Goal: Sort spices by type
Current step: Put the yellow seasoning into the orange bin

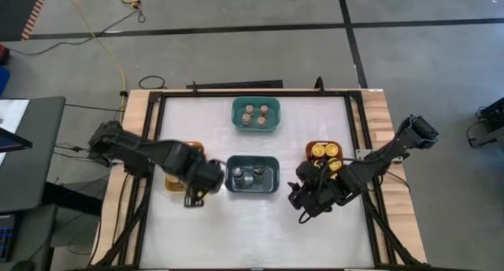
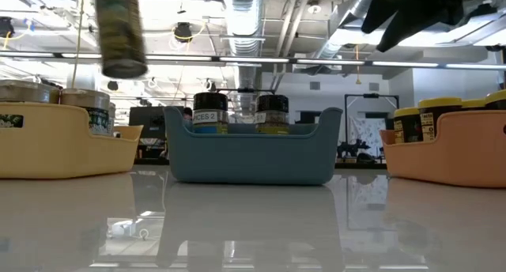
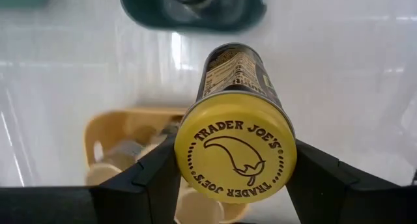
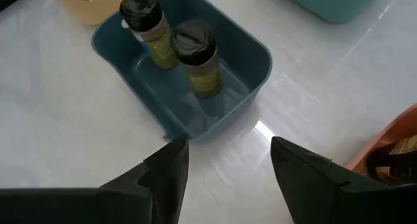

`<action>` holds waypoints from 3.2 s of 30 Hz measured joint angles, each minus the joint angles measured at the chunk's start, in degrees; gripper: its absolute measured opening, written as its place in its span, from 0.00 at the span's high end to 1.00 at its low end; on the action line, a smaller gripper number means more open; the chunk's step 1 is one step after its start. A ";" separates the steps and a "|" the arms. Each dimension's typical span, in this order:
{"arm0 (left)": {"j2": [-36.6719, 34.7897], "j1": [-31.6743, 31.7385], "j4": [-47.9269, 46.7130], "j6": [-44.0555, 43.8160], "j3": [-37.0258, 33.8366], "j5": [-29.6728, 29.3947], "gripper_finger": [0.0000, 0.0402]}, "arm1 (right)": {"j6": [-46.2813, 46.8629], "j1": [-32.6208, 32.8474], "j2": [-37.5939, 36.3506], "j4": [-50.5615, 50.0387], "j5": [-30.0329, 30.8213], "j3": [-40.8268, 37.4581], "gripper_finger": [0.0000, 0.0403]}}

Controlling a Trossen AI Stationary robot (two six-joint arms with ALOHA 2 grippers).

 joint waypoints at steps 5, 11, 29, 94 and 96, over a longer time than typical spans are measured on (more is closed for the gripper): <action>0.00 3.87 4.54 6.32 0.00 -0.49 0.44 | 0.19 -1.24 0.00 0.20 0.00 0.00 0.39; 0.00 5.67 5.65 9.21 0.00 -0.57 0.44 | 1.76 -2.36 0.00 3.40 0.20 0.00 0.39; 0.60 19.83 7.12 5.85 15.06 -0.58 0.44 | -27.30 -14.62 0.00 4.38 -1.38 0.00 0.39; 7.21 13.66 10.02 7.77 15.06 -1.63 0.44 | -61.86 -23.24 10.32 55.16 -19.67 1.03 0.39; 7.21 13.74 10.11 7.79 15.06 -1.73 0.44 | -61.23 -23.10 10.29 54.72 -20.64 1.06 0.39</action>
